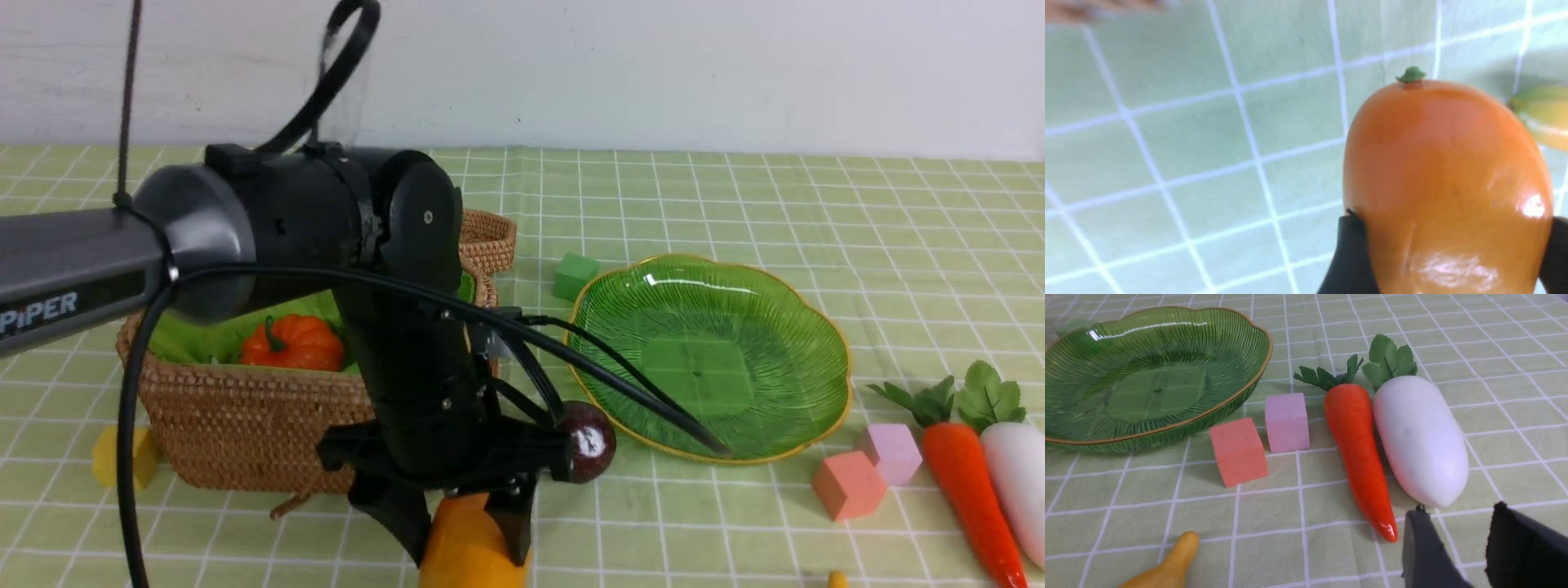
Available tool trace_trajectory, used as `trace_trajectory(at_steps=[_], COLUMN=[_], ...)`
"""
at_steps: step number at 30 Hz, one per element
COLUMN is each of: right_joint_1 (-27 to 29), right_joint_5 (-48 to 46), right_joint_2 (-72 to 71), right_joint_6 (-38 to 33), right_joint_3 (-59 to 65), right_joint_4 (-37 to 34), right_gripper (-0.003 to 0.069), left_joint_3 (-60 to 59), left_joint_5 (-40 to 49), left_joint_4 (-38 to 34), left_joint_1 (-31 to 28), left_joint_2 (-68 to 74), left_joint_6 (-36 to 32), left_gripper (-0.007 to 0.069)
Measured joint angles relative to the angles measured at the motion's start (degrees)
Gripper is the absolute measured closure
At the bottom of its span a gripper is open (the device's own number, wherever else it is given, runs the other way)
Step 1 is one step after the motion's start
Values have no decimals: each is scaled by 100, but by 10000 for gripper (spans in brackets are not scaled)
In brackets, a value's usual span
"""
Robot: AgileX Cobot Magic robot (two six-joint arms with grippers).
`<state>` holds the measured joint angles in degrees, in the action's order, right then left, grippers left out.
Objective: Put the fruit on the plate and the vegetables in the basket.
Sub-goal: Grab the mango with your left arm and place it on the right plate
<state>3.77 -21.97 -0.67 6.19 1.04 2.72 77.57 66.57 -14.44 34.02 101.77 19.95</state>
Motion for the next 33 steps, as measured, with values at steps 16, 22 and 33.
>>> trace_trajectory(at_steps=[16, 22, 33], right_joint_1=[0, 0, 0], right_joint_5=[0, 0, 0], right_joint_2=[0, 0, 0], right_joint_6=[0, 0, 0], right_joint_3=[0, 0, 0], right_joint_4=[0, 0, 0], right_gripper=[419, 419, 419], left_joint_3=[2242, 4261, 5321], left_joint_5=[205, 269, -716], left_joint_4=[234, -129, -132], left_joint_1=[0, 8, 57], left_joint_2=[73, 1156, 3077], left_joint_6=[-831, -1282, -1681], left_gripper=[96, 96, 96])
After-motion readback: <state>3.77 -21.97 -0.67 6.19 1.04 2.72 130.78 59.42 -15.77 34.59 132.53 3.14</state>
